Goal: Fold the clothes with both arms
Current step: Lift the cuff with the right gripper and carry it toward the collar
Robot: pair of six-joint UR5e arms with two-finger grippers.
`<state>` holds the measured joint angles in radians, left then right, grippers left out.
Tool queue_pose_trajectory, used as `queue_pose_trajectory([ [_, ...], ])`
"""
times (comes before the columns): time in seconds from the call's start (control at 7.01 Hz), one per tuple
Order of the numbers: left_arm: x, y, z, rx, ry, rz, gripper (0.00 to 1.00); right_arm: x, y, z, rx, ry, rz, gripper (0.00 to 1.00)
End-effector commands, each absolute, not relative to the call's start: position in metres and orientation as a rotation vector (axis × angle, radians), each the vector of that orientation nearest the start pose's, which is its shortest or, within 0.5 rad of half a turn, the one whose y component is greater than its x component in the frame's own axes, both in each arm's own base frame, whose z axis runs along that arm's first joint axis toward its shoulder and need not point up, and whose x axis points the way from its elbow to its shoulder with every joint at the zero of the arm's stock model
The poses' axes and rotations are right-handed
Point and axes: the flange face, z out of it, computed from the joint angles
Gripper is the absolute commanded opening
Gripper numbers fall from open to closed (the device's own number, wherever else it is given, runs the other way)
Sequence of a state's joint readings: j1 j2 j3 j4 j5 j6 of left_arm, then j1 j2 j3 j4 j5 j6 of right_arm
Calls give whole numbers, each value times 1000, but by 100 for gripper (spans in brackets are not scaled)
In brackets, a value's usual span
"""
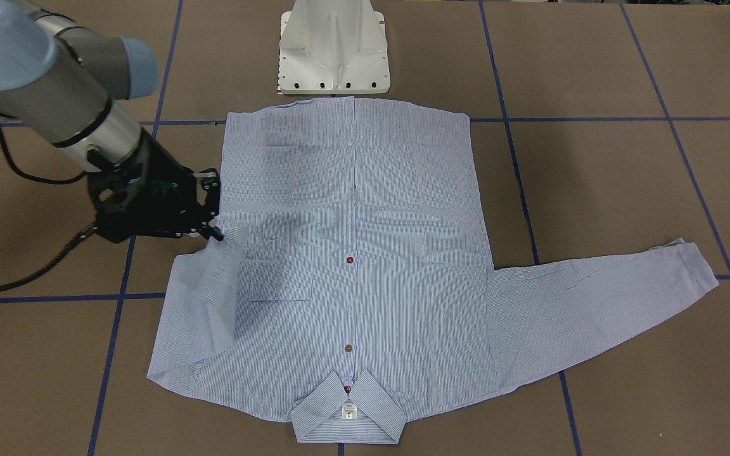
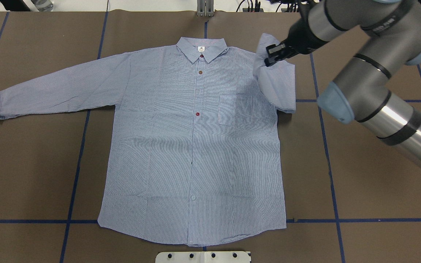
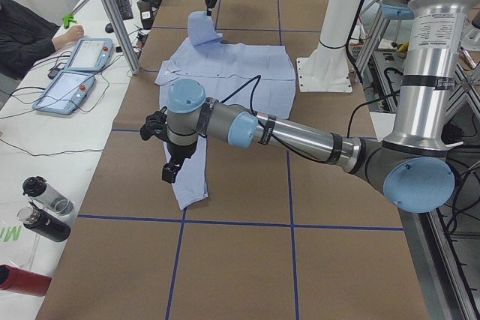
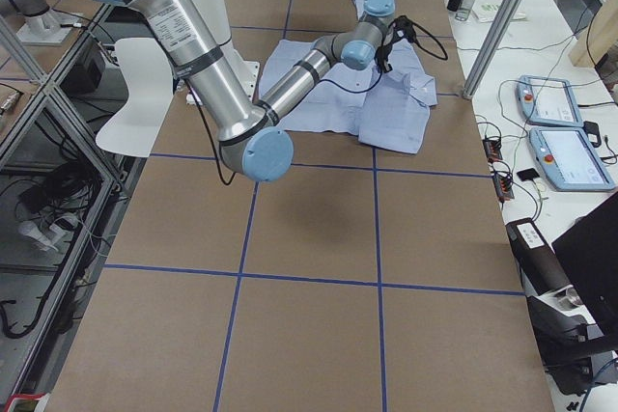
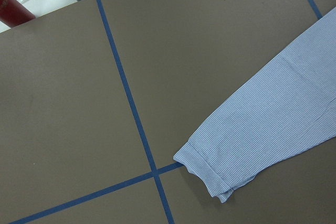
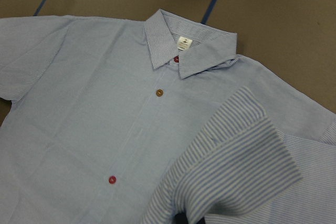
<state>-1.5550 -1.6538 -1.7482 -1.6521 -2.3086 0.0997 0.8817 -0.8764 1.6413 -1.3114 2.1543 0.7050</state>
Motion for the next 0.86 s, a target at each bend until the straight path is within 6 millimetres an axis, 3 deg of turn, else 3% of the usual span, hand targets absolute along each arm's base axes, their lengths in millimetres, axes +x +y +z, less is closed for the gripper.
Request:
queue_pose_trajectory([
  [0.0, -57, -534, 531, 339, 720, 231, 99, -463, -592, 96, 467, -971, -290, 0],
  [0.14, -57, -535, 532, 336, 719, 230, 99, -485, -595, 82, 472, -953, -288, 0],
  [0.43, -57, -535, 535, 330, 720, 227, 99, -520, -594, 76, 482, -912, -293, 0],
  [0.57, -57, -535, 535, 331, 721, 228, 99, -537, -589, 79, 482, -892, -298, 0],
  [0.71, -56, -536, 535, 329, 721, 229, 99, -567, -578, 82, 493, -849, -305, 0],
])
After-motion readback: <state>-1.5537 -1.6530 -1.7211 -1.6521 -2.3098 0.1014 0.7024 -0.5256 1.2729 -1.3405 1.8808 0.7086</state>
